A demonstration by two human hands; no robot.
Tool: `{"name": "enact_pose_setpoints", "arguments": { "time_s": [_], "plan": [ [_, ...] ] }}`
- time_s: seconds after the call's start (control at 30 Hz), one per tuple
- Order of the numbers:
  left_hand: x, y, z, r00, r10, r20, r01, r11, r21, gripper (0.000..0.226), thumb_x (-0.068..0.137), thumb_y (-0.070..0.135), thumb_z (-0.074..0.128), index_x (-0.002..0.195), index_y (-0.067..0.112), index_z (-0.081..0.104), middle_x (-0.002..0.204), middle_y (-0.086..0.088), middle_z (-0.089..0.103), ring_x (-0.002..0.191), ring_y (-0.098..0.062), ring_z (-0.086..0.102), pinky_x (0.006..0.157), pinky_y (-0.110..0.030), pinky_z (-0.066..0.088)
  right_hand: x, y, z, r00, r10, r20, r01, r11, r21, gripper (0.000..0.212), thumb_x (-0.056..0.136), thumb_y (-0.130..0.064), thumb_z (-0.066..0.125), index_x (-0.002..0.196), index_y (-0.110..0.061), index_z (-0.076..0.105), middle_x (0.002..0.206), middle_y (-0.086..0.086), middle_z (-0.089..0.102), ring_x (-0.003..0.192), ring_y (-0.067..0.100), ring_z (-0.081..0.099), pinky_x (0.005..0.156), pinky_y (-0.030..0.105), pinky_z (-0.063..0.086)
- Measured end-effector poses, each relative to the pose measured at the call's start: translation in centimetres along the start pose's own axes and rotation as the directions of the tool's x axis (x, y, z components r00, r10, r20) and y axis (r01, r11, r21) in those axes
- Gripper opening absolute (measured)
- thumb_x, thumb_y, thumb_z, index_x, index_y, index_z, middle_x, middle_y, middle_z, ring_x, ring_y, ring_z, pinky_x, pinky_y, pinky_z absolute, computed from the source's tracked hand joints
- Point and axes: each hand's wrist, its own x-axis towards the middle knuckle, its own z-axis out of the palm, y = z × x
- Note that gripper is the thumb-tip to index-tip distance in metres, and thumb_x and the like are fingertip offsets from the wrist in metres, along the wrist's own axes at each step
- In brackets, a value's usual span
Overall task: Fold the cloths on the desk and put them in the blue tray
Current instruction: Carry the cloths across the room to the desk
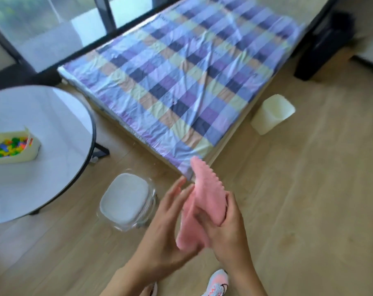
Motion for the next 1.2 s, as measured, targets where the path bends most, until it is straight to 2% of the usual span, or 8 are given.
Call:
{"name": "enact_pose_setpoints", "arguments": {
  "time_s": [0.07,0.2,0.33,0.5,0.6,0.77,0.97,1.2],
  "plan": [
    [0.3,3.6,2.2,0.994,0.087,0.065,-0.093,0.992,0.081,0.101,0.068,0.035,0.086,0.152,0.024,0.032,0.159,0.011,0.031,0.148,-0.003,0.026,0.115,-0.019,0.03,-2.0,-1.6,-4.1,0.999,0.011,-0.034,-0.01,1.0,0.028,0.039,0.075,-0.021,0.086,0.108,-0.026,0.065,0.097,-0.012,0.076,0.091,0.006,0.072,0.079,0.033,0.058],
    [1.0,12.5,6.6,0.997,0.073,0.013,-0.074,0.995,0.072,0.095,0.069,0.025,0.079,0.142,0.059,0.029,0.132,0.034,0.055,0.116,0.023,0.048,0.09,0.002,0.035,-6.2,-4.1,-13.4,0.998,-0.026,-0.055,0.029,0.998,0.049,0.028,0.079,-0.014,0.082,0.102,-0.025,0.072,0.091,-0.007,0.078,0.082,0.009,0.075,0.07,0.031,0.059],
    [1.1,20.6,11.6,0.997,0.075,0.009,-0.075,0.997,-0.032,0.086,0.067,0.032,0.08,0.14,0.053,0.04,0.111,0.03,0.066,0.093,0.011,0.066,0.074,-0.002,0.044,-10.1,-4.6,-22.9,0.982,-0.082,-0.167,0.09,0.995,0.042,0.026,0.078,-0.021,0.083,0.099,-0.022,0.069,0.089,-0.006,0.076,0.079,0.008,0.071,0.065,0.021,0.054],
    [2.1,26.5,19.2,0.987,0.146,0.068,-0.147,0.989,0.003,0.072,0.068,0.01,0.084,0.132,0.033,0.059,0.117,0.026,0.066,0.106,0.014,0.059,0.083,-0.003,0.043,-12.7,-2.5,-33.8,0.915,-0.126,-0.384,0.133,0.991,-0.008,0.043,0.076,-0.05,0.075,0.113,-0.031,0.062,0.103,-0.012,0.07,0.097,0.008,0.067,0.081,0.027,0.055],
    [3.6,29.8,22.8,0.973,0.195,0.123,-0.199,0.98,0.022,0.061,0.069,0.012,0.081,0.124,0.032,0.064,0.107,0.023,0.066,0.098,0.005,0.063,0.079,-0.017,0.05,-13.2,-0.6,-39.2,0.877,-0.101,-0.469,0.109,0.994,-0.011,0.031,0.083,-0.038,0.076,0.109,-0.034,0.061,0.109,-0.015,0.067,0.101,0.005,0.065,0.087,0.036,0.055],
    [7.5,34.6,29.4,0.956,0.237,0.173,-0.247,0.968,0.041,0.051,0.071,0.015,0.079,0.115,0.038,0.065,0.097,0.018,0.066,0.089,-0.001,0.065,0.075,-0.024,0.053,-12.9,2.4,-46.6,0.808,-0.027,-0.588,0.06,0.998,0.036,0.03,0.086,-0.031,0.075,0.112,-0.031,0.06,0.117,-0.019,0.064,0.106,-0.002,0.061,0.095,0.03,0.05],
    [14.3,39.4,39.5,0.935,0.246,0.254,-0.256,0.967,0.005,0.051,0.073,0.015,0.078,0.119,0.033,0.065,0.098,0.017,0.068,0.088,0.0,0.065,0.076,-0.028,0.055,-10.8,6.5,-56.2,0.699,0.061,-0.712,0.015,0.995,0.1,0.041,0.087,-0.028,0.075,0.123,-0.029,0.058,0.125,-0.02,0.061,0.117,0.0,0.058,0.103,0.029,0.046],
    [24.8,47.1,54.2,0.862,0.293,0.413,-0.269,0.956,-0.118,0.055,0.072,0.008,0.076,0.117,0.037,0.066,0.1,0.018,0.07,0.087,0.002,0.066,0.072,-0.026,0.054,-5.4,9.8,-72.2,0.559,0.144,-0.816,-0.029,0.988,0.154,0.042,0.088,-0.029,0.073,0.126,-0.028,0.057,0.126,-0.019,0.06,0.118,-0.003,0.055,0.106,0.034,0.046]
  ]
}}
